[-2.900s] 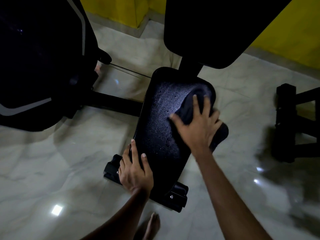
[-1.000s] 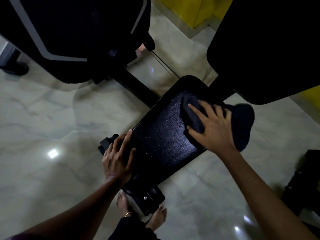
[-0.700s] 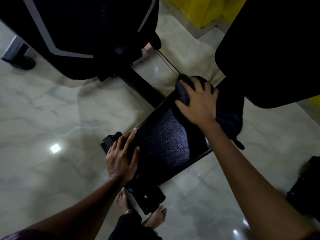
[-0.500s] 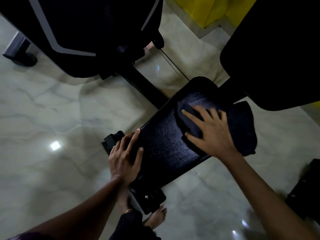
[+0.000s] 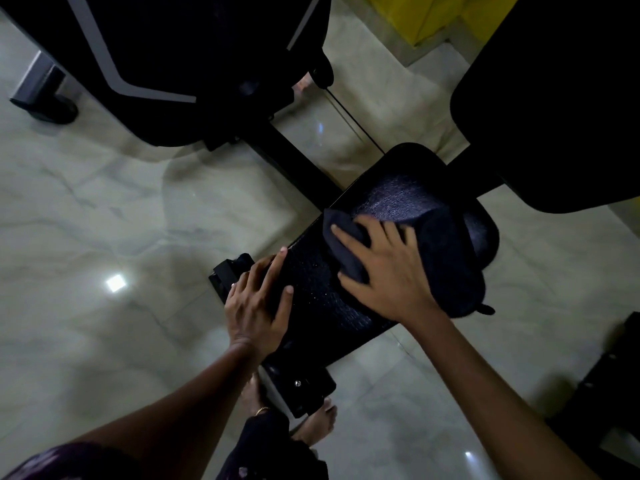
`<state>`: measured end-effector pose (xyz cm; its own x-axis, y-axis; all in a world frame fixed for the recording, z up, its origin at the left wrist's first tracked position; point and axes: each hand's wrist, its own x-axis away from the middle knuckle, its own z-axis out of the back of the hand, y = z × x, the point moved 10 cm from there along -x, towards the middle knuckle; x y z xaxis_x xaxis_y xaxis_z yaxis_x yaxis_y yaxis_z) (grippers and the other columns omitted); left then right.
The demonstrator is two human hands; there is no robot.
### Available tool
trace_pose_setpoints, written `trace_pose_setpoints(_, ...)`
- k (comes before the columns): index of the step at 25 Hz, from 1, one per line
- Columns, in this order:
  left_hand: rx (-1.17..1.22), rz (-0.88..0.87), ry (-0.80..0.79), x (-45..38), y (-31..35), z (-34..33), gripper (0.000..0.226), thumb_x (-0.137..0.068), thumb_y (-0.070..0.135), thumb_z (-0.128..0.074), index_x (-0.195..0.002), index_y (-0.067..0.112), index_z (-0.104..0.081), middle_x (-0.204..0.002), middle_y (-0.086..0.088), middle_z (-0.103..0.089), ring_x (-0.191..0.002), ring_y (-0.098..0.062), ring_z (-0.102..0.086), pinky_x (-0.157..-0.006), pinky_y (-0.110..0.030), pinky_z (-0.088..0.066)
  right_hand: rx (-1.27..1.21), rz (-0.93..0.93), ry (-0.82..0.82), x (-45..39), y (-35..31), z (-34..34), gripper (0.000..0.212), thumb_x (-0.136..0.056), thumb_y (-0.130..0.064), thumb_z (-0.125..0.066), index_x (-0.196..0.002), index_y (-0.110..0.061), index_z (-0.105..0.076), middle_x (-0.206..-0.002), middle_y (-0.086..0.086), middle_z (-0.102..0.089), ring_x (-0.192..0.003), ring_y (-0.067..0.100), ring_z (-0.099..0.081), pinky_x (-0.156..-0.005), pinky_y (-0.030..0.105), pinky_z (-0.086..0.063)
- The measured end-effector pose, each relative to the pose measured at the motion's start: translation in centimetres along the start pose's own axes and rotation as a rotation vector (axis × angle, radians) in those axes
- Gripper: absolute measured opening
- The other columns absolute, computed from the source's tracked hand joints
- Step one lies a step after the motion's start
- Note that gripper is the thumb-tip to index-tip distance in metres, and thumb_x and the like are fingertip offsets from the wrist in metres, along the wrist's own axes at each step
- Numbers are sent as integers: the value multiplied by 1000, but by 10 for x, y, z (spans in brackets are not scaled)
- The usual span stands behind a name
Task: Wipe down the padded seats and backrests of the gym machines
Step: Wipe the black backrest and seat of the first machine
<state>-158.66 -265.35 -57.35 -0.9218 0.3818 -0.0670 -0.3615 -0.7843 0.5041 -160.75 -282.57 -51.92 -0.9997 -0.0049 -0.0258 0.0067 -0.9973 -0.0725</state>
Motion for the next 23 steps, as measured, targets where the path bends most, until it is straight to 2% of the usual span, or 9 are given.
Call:
trace_pose_setpoints(3, 5, 2, -1, 0, 1, 0, 54, -88, 42, -35, -140, 27, -36, -123, -5, -57, -99, -28, -56, -78, -38, -48, 2, -33, 32, 20, 31, 10, 61, -73, -51, -48, -128, -26, -58, -124, 11, -54, -101, 26, -45, -80, 37, -26)
trace_pose_setpoints(7, 4, 6, -8, 0, -1, -1, 54, -89, 41, -35, -140, 26, -38, -121, -4, -57, -99, -25, -55, -77, -35, -46, 69, -337, 104, -22, 59, 15, 62, -72, -53, -52, -127, -24, -58, -121, 14, -53, -101, 31, -46, -77, 37, -22)
trace_pose_setpoints(9, -4, 5, -12, 1, 0, -1, 54, -89, 42, -34, -141, 27, -37, -122, -4, -57, -98, -26, -56, -78, -35, -46, 49, -290, 67, -37, 26, 6, 63, -71, -51, -53, -127, -23, -57, -121, 14, -52, -101, 33, -49, -79, 39, -24)
trace_pose_setpoints(12, -6, 5, -13, 1, -1, 0, 54, -89, 43, -33, -140, 26, -38, -121, -5, -57, -97, -27, -56, -79, -37, -47, 15, -99, 12, -14, -24, -4, 64, -72, -51, -48, -129, -23, -55, -124, 12, -52, -99, 32, -51, -81, 40, -29)
trace_pose_setpoints(16, 1, 3, -6, 2, 0, -1, 54, -89, 42, -35, -140, 25, -39, -120, -4, -57, -96, -26, -55, -76, -36, -47, -25, -33, 10, 41, -10, 1, 64, -70, -50, -52, -128, -27, -56, -124, 10, -55, -95, 29, -52, -77, 37, -28)
trace_pose_setpoints(18, 6, 1, -11, 2, 1, -1, 54, -88, 41, -35, -140, 25, -39, -121, -4, -57, -96, -26, -55, -76, -37, -48, 22, -151, 59, 38, 29, 10, 63, -69, -52, -49, -126, -27, -59, -121, 12, -56, -95, 29, -52, -76, 37, -26)
trace_pose_setpoints(21, 7, 7, -22, 1, -1, -2, 54, -88, 41, -35, -140, 26, -38, -121, -4, -57, -97, -26, -55, -77, -37, -48, 9, -473, 107, 5, 77, 21, 64, -71, -54, -50, -128, -26, -57, -122, 14, -52, -103, 32, -49, -79, 39, -27)
trace_pose_setpoints(22, 7, 11, -23, 2, -2, -2, 54, -88, 41, -35, -140, 26, -38, -122, -4, -57, -97, -25, -55, -77, -37, -48, 14, -499, 100, -7, 71, 20, 65, -70, -53, -52, -129, -26, -56, -123, 14, -51, -103, 33, -48, -79, 40, -28)
trace_pose_setpoints(23, 8, 12, -24, 3, -2, -2, 54, -88, 42, -35, -140, 25, -39, -122, -4, -57, -99, -25, -55, -78, -37, -48, 24, -440, 80, -18, 54, 14, 66, -69, -53, -53, -129, -25, -56, -122, 15, -51, -102, 33, -49, -79, 40, -30)
